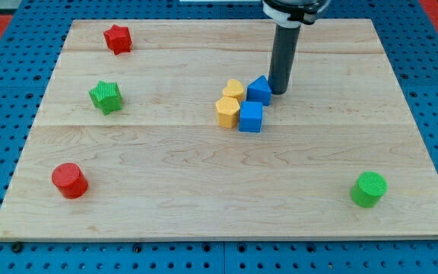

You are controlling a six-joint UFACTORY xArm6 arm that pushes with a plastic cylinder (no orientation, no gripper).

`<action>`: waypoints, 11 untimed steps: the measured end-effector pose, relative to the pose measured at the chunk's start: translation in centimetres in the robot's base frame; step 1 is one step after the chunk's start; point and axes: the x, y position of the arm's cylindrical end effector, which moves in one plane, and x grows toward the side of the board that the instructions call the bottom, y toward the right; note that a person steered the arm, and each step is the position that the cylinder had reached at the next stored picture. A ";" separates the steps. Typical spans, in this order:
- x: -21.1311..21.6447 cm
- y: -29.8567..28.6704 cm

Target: Slide the red star diagonal to the top right of the blue cube

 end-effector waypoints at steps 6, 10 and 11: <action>-9.7 -31.7; -12.5 -23.6; -12.5 -21.0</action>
